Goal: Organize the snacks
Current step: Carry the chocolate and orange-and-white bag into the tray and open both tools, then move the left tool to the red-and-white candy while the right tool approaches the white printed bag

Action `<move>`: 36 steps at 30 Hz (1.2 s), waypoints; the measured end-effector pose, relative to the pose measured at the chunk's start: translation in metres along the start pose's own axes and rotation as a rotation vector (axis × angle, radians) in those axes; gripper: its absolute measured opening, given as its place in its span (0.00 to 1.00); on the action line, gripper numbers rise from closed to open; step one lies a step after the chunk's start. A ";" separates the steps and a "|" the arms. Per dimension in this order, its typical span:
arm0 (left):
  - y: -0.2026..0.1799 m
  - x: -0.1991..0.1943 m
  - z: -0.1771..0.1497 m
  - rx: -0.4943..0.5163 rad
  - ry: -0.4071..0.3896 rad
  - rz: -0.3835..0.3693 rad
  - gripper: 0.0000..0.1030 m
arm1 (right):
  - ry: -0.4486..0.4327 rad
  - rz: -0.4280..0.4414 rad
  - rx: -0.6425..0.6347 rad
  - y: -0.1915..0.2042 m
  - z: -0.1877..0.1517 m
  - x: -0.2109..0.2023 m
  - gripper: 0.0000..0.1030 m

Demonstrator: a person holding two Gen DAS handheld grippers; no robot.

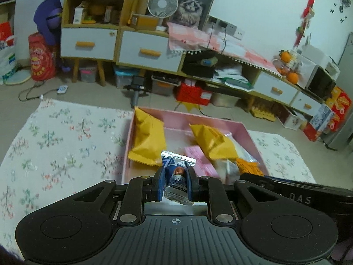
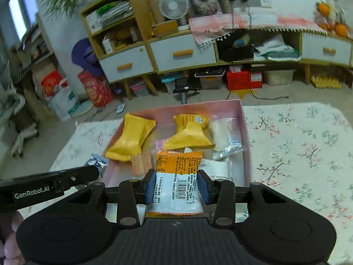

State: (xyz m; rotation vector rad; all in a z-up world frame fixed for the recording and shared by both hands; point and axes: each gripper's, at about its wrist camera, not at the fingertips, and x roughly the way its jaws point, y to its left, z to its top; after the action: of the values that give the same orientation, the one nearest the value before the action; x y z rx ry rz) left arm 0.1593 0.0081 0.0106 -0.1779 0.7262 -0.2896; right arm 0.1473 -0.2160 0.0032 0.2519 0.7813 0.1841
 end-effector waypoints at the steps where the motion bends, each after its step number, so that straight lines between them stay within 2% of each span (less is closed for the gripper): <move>1: 0.003 0.003 -0.002 -0.002 -0.007 0.000 0.17 | -0.004 0.003 0.016 -0.001 0.000 0.002 0.09; 4: 0.008 0.014 -0.006 -0.018 0.011 0.012 0.17 | -0.014 0.005 0.028 0.001 -0.001 0.008 0.09; 9: 0.015 0.027 -0.007 -0.063 -0.007 0.027 0.17 | -0.044 0.029 0.055 0.004 0.000 0.015 0.09; 16: 0.012 0.033 -0.011 -0.015 -0.026 0.068 0.17 | -0.050 0.038 0.047 0.011 -0.001 0.029 0.10; 19: 0.013 0.033 -0.013 -0.008 -0.034 0.068 0.20 | -0.061 0.052 0.050 0.011 -0.002 0.030 0.13; 20: 0.012 0.034 -0.013 -0.003 -0.030 0.069 0.21 | -0.062 0.053 0.052 0.011 -0.001 0.029 0.27; 22: 0.011 0.034 -0.013 0.010 -0.016 0.066 0.34 | -0.061 0.045 0.058 0.010 0.001 0.026 0.48; 23: 0.010 0.033 -0.013 0.016 -0.015 0.067 0.38 | -0.066 0.047 0.057 0.009 0.001 0.025 0.47; 25: 0.008 0.029 -0.014 0.033 -0.018 0.070 0.53 | -0.062 0.052 0.055 0.009 0.003 0.023 0.47; 31: 0.007 0.013 -0.017 0.066 -0.007 0.065 0.69 | -0.056 0.028 0.017 0.012 0.006 0.013 0.53; 36: 0.007 0.000 -0.023 0.101 0.019 0.074 0.75 | -0.037 0.000 -0.053 0.014 0.005 0.003 0.59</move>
State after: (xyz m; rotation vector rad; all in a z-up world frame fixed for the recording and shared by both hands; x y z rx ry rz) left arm 0.1453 0.0134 -0.0082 -0.0527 0.7335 -0.2567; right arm 0.1519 -0.2024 0.0083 0.2044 0.7389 0.2000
